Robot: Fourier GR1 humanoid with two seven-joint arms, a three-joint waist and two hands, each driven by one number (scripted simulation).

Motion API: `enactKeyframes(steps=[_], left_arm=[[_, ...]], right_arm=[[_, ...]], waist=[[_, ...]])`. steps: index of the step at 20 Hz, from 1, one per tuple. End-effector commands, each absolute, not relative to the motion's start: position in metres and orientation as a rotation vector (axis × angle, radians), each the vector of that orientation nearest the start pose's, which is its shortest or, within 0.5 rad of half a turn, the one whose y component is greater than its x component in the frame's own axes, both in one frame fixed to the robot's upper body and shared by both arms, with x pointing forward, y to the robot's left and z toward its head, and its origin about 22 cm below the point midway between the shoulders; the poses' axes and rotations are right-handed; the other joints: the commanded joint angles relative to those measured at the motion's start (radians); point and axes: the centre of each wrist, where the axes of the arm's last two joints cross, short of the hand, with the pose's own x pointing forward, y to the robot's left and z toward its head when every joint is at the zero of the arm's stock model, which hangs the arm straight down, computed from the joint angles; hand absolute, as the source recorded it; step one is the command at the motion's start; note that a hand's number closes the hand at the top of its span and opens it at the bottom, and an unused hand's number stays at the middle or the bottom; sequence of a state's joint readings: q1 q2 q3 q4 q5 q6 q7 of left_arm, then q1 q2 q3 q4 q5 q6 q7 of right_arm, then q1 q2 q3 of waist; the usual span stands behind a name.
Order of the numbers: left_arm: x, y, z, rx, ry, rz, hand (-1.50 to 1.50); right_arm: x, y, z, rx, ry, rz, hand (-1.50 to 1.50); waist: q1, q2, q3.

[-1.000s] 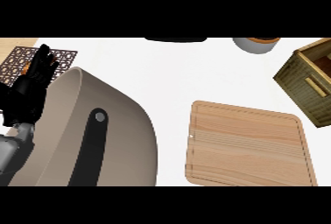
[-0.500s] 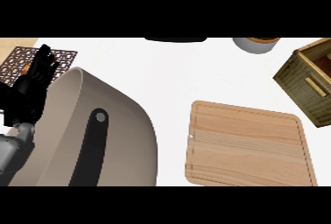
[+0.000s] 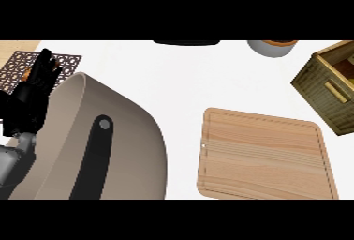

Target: Pick the lemon from the cutting board and place it in the basket

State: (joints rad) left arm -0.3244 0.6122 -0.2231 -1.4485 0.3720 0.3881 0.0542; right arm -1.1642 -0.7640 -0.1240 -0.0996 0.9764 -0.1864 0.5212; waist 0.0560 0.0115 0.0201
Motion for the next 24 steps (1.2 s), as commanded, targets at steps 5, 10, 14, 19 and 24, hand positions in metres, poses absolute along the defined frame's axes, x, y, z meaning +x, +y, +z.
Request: enactKeyframes(steps=[5, 10, 14, 19, 24], left_arm=[[0.301, 0.278, 0.063, 0.273, -1.541, -0.057, 0.00], [0.291, 0.288, 0.056, 0.260, -1.530, -0.054, 0.00], [0.288, 0.294, 0.053, 0.292, -1.527, -0.033, 0.00], [0.277, 0.298, 0.040, 0.314, -1.499, -0.015, 0.00], [0.272, 0.303, 0.039, 0.337, -1.476, 0.002, 0.00]], right_arm=[[0.419, -0.438, 0.229, -1.446, -0.862, -0.018, -1.50], [0.417, -0.440, 0.230, -1.427, -0.912, -0.255, -1.50], [0.403, -0.462, 0.247, -1.352, -0.967, -0.405, -1.50], [0.384, -0.485, 0.226, -1.293, -1.012, -0.464, -1.50], [0.369, -0.498, 0.221, -1.246, -1.059, -0.448, -1.50]], waist=[[-0.025, 0.005, -0.017], [-0.027, -0.001, -0.019], [-0.050, -0.011, -0.019], [-0.087, -0.024, -0.020], [-0.101, -0.030, -0.022]])
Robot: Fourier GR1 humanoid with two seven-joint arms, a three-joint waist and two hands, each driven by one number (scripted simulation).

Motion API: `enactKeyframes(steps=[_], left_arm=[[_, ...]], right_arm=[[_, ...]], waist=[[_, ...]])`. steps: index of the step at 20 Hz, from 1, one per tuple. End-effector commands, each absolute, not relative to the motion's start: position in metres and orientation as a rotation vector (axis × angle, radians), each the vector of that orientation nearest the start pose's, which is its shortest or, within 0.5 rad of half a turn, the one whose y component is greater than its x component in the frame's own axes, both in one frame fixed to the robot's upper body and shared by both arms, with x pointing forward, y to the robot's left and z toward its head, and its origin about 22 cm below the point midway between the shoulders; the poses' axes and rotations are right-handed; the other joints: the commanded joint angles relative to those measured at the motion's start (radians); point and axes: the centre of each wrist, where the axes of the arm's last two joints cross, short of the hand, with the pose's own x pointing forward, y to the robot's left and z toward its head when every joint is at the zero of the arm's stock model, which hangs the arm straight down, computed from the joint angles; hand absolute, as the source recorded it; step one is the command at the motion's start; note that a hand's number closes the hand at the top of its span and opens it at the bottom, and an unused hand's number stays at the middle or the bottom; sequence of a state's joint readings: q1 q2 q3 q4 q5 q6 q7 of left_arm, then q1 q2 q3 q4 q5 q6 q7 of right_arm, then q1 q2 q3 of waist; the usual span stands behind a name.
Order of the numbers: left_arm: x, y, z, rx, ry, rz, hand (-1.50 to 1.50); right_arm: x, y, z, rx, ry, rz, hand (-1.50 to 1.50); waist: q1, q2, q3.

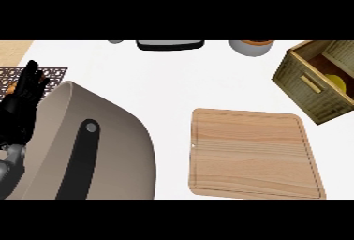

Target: Pick the lemon from the cutting board and place it in the basket

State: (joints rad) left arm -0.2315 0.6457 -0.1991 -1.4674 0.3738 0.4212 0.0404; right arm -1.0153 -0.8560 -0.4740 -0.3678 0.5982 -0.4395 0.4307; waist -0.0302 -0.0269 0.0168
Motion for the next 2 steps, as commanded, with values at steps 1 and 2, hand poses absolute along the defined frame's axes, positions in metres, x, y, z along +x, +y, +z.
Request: enactKeyframes(steps=[1, 2], left_arm=[[0.2815, 0.3151, 0.0492, 0.337, -1.491, 0.006, 0.00], [0.2780, 0.3060, 0.0452, 0.338, -1.487, 0.004, 0.00]], right_arm=[[0.3644, -0.5006, 0.2177, -1.265, -1.078, -0.427, -1.50], [0.3584, -0.5061, 0.2184, -1.238, -1.098, -0.427, -1.50]], waist=[[-0.020, 0.011, -0.019], [-0.031, 0.006, -0.019]])
